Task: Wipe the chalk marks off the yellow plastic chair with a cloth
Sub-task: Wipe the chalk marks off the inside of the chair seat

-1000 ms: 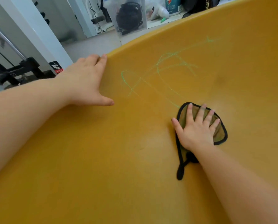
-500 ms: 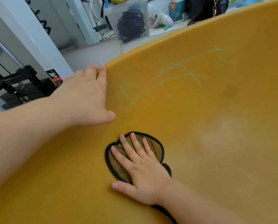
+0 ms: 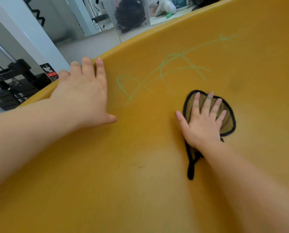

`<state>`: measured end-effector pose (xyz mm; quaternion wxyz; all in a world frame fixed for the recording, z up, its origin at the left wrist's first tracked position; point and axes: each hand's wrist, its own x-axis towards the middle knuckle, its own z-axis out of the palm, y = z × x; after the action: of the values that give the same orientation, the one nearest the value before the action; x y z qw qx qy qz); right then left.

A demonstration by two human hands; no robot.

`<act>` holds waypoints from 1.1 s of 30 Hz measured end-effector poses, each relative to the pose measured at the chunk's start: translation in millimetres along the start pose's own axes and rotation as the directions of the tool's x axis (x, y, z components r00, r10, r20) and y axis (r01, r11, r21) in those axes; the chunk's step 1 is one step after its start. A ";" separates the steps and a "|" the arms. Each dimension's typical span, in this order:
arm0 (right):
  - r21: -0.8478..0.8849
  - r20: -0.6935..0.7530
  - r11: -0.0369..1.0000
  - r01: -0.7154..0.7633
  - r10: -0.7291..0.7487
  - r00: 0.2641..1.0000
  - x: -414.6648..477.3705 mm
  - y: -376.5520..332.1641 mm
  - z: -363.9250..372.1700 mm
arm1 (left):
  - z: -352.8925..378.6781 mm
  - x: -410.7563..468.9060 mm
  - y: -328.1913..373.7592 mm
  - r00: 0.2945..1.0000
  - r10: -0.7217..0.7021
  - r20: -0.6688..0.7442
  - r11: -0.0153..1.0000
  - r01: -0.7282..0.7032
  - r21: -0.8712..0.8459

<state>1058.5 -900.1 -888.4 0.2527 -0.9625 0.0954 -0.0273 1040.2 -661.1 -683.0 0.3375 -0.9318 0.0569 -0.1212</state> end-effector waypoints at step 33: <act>-0.122 0.288 0.604 0.788 -0.738 0.610 -80.4 -13.1 30.9 | -3.5 0.9 1.3 0.997 0.023 0.072 1.000 -0.021 -0.020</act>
<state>985.0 -858.2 -909.2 0.1083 -0.9298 -0.3510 -0.0208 1040.1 -664.4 -681.0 0.3319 -0.9380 0.0560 -0.0831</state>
